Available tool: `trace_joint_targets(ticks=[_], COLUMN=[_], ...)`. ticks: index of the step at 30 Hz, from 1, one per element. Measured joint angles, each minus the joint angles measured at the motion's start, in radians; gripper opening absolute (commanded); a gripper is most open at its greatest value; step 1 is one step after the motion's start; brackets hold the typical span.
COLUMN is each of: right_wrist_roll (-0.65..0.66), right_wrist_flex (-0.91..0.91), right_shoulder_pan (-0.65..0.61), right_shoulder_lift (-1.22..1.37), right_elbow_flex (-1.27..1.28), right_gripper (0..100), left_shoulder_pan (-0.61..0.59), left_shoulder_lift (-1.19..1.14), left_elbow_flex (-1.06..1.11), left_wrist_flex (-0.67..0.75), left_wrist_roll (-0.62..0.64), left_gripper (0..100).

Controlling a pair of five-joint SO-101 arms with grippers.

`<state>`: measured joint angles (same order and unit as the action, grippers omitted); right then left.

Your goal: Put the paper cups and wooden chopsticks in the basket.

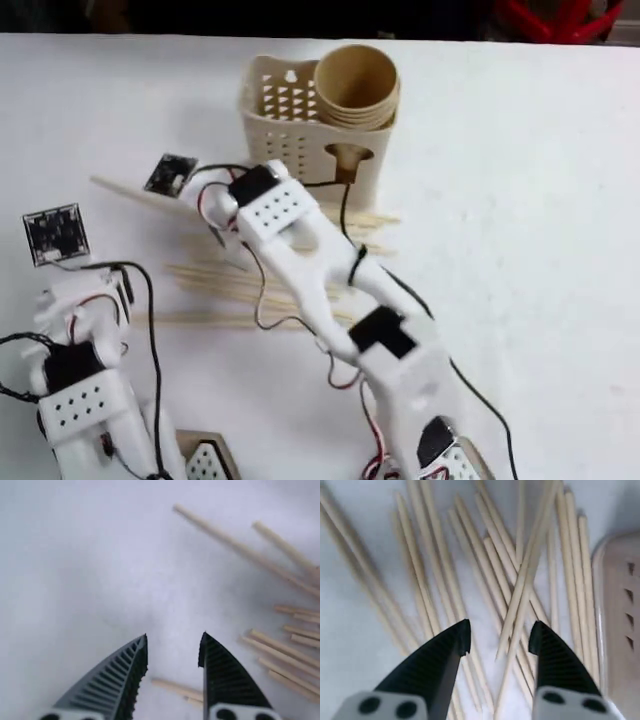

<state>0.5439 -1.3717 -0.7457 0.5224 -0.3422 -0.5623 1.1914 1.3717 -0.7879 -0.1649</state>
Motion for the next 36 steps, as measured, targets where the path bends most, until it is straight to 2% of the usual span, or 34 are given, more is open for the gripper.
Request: trace_joint_targets(ticks=[7,13,18,21,28,36], right_wrist_roll=[0.012,0.012,0.014,0.014,0.015,0.015], right_wrist_flex=[0.003,0.003,0.009,0.003,-0.014,-0.117], right_shoulder_pan=[-0.003,0.020,0.034,0.034,0.040,0.034], right_shoulder_lift=[0.144,0.264,0.302,0.302,0.302,0.279], right_elbow_flex=[-0.126,-0.229,-0.276,-0.281,-0.284,-0.301], right_gripper=[21.5,11.1,8.5,1.9,1.9,1.9], left_shoulder_pan=[0.002,0.000,0.000,0.000,0.000,0.000], left_shoulder_lift=[0.057,0.063,0.063,0.066,0.069,0.069], left_elbow_flex=[0.014,0.020,0.020,0.031,0.031,0.031], left_wrist_flex=[0.000,0.000,0.000,0.000,0.000,0.000], left_wrist_roll=[0.000,0.000,0.000,0.000,0.000,0.000], left_gripper=[18,18,18,18,18,18])
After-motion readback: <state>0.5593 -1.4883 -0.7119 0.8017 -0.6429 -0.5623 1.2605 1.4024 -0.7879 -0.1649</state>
